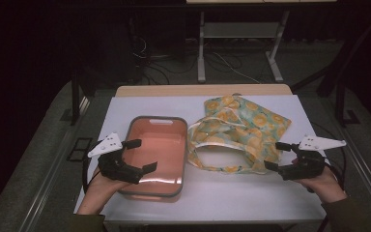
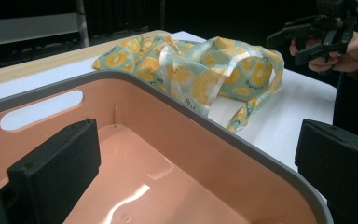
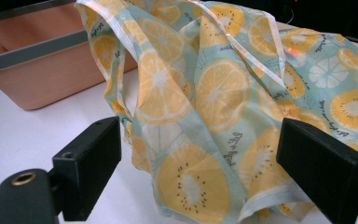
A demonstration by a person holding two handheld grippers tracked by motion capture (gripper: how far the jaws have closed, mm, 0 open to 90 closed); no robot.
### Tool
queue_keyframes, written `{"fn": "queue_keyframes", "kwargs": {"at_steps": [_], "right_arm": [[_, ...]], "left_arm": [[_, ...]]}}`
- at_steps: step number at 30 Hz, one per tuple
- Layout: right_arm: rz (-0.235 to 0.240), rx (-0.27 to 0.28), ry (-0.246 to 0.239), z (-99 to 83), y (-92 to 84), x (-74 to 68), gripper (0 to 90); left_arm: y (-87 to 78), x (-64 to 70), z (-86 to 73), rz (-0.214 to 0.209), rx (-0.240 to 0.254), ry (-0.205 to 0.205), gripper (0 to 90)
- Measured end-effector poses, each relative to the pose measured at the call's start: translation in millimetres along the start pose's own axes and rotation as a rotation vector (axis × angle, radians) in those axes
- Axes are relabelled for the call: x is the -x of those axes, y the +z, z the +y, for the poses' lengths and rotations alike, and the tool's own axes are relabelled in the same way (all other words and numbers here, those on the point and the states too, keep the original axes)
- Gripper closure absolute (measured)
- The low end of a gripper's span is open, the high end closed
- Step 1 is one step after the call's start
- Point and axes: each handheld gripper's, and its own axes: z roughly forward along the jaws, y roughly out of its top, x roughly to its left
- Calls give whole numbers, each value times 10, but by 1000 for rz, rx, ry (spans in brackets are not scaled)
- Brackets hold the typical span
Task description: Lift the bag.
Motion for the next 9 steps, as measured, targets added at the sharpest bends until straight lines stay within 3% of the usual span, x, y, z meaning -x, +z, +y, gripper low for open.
{"fn": "queue_keyframes", "kwargs": {"at_steps": [9], "right_arm": [[-1,7,0,8,-17,7,135]], "left_arm": [[15,4,5,1,-11,5,0]]}}
